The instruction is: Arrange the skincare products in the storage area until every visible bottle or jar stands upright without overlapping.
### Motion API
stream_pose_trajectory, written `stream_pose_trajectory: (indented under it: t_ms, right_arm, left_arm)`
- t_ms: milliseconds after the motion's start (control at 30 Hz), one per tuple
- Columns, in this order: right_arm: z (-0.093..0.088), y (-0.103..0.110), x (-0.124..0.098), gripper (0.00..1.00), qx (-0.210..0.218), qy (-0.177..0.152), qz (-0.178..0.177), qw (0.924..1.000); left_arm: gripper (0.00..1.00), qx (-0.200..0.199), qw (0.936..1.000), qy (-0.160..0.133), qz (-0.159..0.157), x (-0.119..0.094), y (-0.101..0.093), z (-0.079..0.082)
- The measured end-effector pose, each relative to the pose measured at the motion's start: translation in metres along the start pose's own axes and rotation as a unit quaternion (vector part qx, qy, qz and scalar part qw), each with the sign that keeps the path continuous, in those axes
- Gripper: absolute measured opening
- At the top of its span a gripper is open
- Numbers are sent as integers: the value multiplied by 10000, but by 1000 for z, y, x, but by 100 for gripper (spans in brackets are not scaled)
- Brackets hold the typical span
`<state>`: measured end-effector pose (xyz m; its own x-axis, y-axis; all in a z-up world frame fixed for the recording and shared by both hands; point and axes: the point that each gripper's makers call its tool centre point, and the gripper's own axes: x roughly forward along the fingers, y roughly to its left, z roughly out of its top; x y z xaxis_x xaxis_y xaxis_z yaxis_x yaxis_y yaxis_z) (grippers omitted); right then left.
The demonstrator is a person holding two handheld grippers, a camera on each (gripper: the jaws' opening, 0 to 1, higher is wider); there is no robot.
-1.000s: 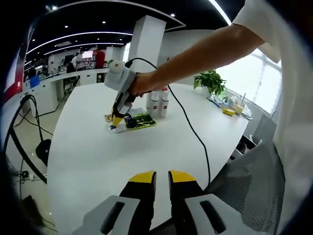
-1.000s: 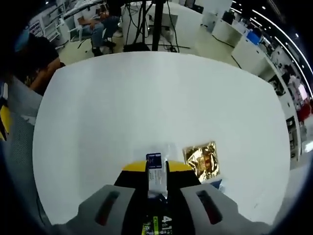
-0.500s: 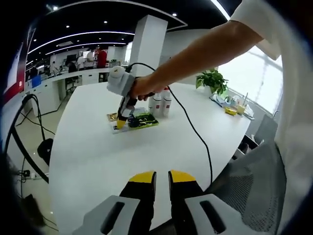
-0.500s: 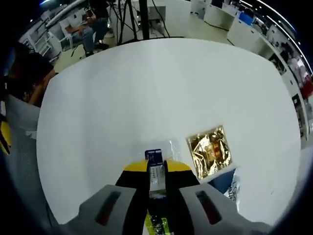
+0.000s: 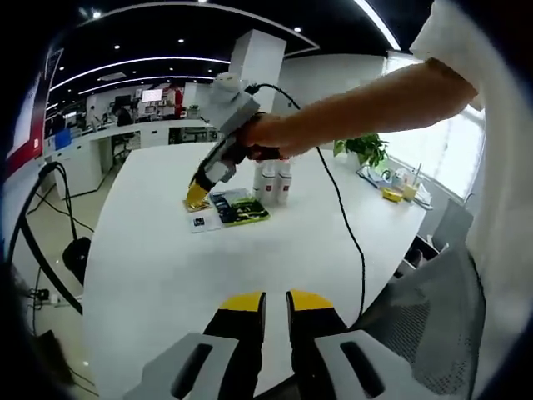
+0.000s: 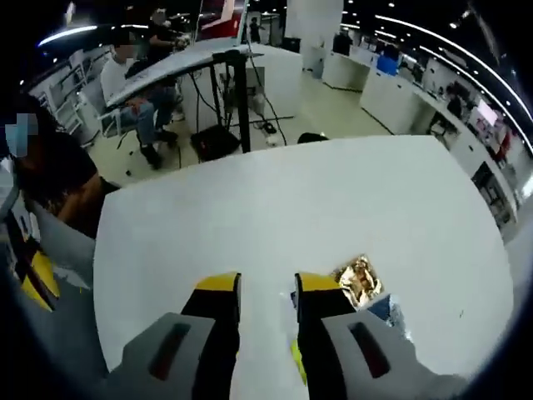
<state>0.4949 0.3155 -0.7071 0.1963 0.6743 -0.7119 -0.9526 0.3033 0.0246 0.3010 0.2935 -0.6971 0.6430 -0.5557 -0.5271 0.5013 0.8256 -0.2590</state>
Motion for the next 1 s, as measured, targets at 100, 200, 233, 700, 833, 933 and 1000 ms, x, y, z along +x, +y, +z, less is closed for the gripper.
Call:
stream_pose_trajectory:
  t_ms: [100,200,233,700,833,933,1000]
  right_arm:
    - [-7,29,-29,37,397,-519,-105,9978]
    - [-22,58,-60,40,953,-920,-193,9910]
    - [-30,62,-73,42,1090,-1046,-389,9878]
    - [-91,97,-167,70,2482,-1921,-1683,9344]
    - [-91,113,-181,75,2912,-2254,-1666,9147]
    - [-91,117,-194,75,2957,-2570,-1816,9020]
    - [-93,121,-196,74,2902,-2618,-1858,9015]
  left_arm:
    - [11,95,9999,33,-67,1,-6,-1]
    - [11,99,9999,-77,-80,0,-6,3]
    - [11,40,9999,-103,-91,0,-6,4]
    - [23,349,9974,-627,122,-6,-1,22]
    - [25,414,9964,-739,97,-9,-4,25]
    - [26,362,9959,-808,166,-10,1,28]
    - [29,354,9960,-802,163,-10,1,28]
